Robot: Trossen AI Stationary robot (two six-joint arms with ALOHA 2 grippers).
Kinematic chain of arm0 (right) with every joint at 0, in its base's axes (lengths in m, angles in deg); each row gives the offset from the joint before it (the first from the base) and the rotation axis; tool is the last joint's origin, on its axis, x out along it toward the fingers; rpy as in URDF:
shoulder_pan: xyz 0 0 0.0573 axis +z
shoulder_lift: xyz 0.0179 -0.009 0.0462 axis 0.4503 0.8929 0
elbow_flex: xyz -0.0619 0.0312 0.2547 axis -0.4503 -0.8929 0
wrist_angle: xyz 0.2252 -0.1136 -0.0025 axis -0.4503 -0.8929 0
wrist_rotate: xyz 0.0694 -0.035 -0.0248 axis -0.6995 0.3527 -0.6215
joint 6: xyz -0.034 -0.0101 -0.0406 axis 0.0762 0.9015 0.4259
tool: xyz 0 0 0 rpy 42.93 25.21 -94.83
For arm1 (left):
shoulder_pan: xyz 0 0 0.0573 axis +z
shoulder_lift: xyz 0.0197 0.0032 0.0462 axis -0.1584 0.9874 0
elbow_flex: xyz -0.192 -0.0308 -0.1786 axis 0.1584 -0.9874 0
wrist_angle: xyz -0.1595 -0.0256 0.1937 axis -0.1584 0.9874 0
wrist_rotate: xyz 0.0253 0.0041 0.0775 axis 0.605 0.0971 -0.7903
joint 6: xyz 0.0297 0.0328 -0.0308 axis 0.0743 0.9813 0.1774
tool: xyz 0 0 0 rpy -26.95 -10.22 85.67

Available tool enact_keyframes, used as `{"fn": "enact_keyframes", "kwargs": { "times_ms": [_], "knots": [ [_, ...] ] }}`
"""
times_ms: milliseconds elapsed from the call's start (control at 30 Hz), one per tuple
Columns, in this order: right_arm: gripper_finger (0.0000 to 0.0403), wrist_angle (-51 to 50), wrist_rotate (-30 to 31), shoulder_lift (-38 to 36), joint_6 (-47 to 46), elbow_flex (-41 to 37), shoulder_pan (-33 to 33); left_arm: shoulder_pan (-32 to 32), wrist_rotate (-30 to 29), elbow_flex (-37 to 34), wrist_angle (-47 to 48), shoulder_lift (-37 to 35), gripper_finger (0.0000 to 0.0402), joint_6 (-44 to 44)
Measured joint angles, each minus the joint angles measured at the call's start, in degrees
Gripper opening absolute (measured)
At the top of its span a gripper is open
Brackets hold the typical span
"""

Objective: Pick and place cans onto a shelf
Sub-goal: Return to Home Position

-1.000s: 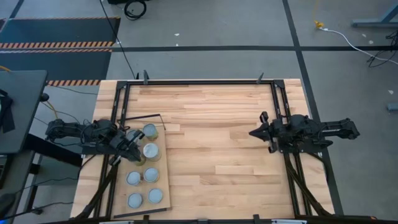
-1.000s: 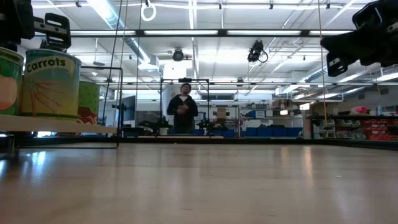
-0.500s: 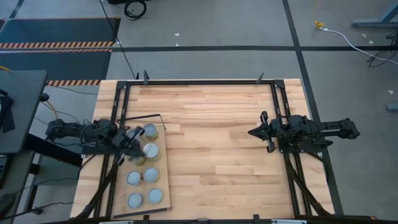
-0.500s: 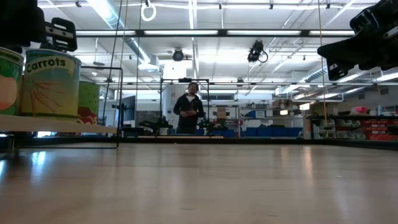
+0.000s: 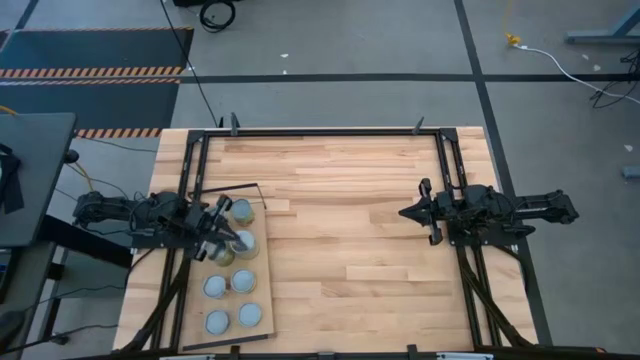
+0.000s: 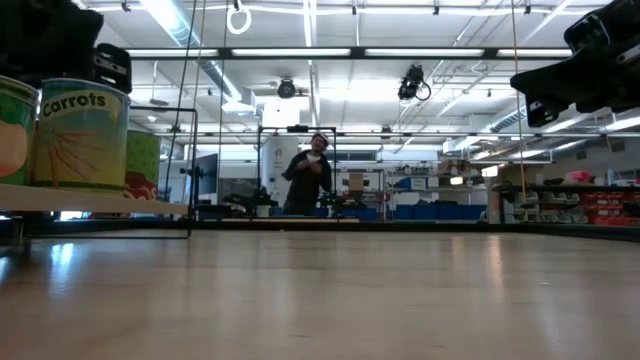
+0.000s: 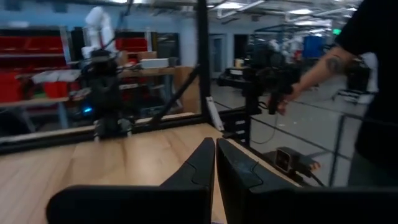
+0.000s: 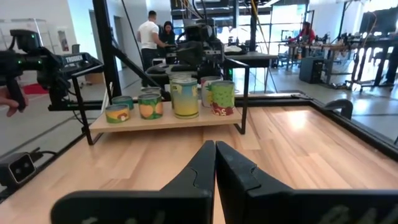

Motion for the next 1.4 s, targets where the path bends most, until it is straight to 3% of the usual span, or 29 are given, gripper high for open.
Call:
{"fn": "enact_keyframes", "kwargs": {
  "times_ms": [733, 1000, 1133, 1400],
  "knots": [
    [0.0018, 0.4, 0.0, 0.0, 1.3, 0.0, 0.0, -0.1, -19.1, 0.0, 1.2, 0.0, 0.0023, -14.0],
    [0.0018, 0.4, 0.0, 0.0, 0.9, 0.0, 0.0, 0.0, -21.3, 0.0, 3.2, 0.0, 0.0023, -13.6],
    [0.0018, 0.4, 0.0, 0.0, 0.9, 0.0, 0.0, 0.0, -25.1, 0.0, 3.2, 0.0, 0.0023, -15.6],
    [0.0018, 0.4, 0.0, 0.0, 0.9, 0.0, 0.0, 0.0, -25.0, 0.0, 3.2, 0.0, 0.0023, -17.9]
  ]
}}
